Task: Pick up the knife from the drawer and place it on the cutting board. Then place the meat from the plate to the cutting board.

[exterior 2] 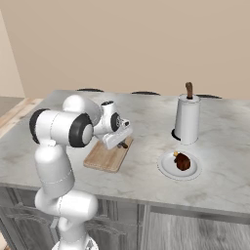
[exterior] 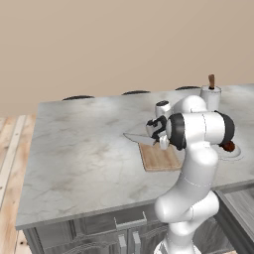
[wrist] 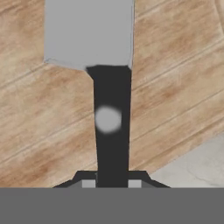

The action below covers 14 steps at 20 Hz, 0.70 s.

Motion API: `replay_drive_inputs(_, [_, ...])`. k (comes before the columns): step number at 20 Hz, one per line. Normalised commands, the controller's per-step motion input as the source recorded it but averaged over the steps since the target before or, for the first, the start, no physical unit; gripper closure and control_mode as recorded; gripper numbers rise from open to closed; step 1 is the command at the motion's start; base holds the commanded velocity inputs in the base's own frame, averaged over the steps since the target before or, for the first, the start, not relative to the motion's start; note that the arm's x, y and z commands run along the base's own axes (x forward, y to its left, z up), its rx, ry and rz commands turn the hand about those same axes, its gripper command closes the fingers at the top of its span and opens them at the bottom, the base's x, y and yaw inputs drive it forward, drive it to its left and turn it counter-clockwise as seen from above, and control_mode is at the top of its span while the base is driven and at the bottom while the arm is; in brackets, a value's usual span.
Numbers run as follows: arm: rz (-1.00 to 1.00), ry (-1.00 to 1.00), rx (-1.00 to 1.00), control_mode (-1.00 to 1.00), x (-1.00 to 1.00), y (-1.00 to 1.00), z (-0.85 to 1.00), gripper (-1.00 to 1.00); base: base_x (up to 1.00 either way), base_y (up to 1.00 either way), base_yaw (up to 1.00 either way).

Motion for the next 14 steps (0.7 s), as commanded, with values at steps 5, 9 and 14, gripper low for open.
replay_drive_inputs(5, [0.00,0.03,0.01,-1.00,0.24,0.00,-0.12,1.00,0.00,0.00,0.00])
replay_drive_inputs(9, [0.00,0.09,0.00,-1.00,0.31,0.00,-0.14,1.00,0.00,0.00,0.00])
replay_drive_inputs(14, [0.00,0.17,0.00,-1.00,0.29,0.00,-0.16,1.00,0.00,0.00,0.00])
